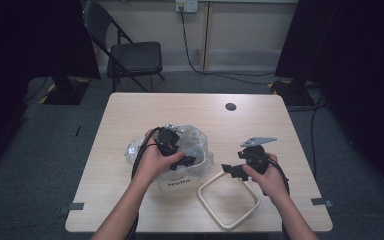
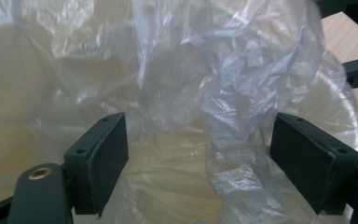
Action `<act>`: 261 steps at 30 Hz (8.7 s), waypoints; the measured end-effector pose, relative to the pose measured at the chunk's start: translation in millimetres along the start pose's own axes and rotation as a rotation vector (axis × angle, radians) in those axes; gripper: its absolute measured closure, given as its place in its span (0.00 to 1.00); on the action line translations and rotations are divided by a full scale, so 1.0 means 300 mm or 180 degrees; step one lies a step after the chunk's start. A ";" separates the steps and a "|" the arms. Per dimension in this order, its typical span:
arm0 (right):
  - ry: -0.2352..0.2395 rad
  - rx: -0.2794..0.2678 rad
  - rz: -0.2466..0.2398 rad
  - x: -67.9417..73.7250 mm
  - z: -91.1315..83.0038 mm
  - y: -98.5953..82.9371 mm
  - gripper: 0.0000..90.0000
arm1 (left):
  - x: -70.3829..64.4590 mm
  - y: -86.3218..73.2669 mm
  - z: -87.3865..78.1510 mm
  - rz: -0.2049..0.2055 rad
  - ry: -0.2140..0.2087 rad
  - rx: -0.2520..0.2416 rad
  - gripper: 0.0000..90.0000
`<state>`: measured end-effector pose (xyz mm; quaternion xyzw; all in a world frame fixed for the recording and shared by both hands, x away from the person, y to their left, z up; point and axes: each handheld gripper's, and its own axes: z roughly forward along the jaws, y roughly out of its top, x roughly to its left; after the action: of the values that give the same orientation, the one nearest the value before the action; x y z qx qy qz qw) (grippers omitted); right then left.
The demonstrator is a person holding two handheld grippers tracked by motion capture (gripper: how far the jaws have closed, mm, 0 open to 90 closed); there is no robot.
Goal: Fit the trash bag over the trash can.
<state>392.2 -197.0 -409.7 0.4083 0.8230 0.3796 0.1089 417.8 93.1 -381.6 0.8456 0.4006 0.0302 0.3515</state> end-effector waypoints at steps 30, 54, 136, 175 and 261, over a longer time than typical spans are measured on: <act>0.0010 -0.0098 -0.0093 0.041 -0.014 0.066 0.18 | 0.005 -0.051 -0.187 0.0067 0.0058 -0.0461 0.24; 0.0033 -0.0088 -0.0182 0.060 -0.004 0.085 0.18 | 0.024 -0.110 -0.172 0.0302 0.0159 -0.0401 0.25; -0.0026 -0.0157 -0.0034 -0.069 -0.051 -0.047 0.18 | -0.014 0.056 0.011 0.0217 0.0304 0.0137 0.23; -0.0011 -0.0185 -0.0087 -0.063 -0.068 -0.030 0.18 | 0.019 0.122 0.073 0.0139 0.0348 0.0035 0.24; -0.0211 -0.0136 -0.0342 0.118 0.082 0.331 0.23 | 0.111 -0.104 -0.257 0.0013 0.0343 -0.0591 0.22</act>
<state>440.0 -119.6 -351.1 0.3735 0.8314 0.3769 0.1650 394.4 173.7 -350.6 0.8074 0.4127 0.1134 0.4062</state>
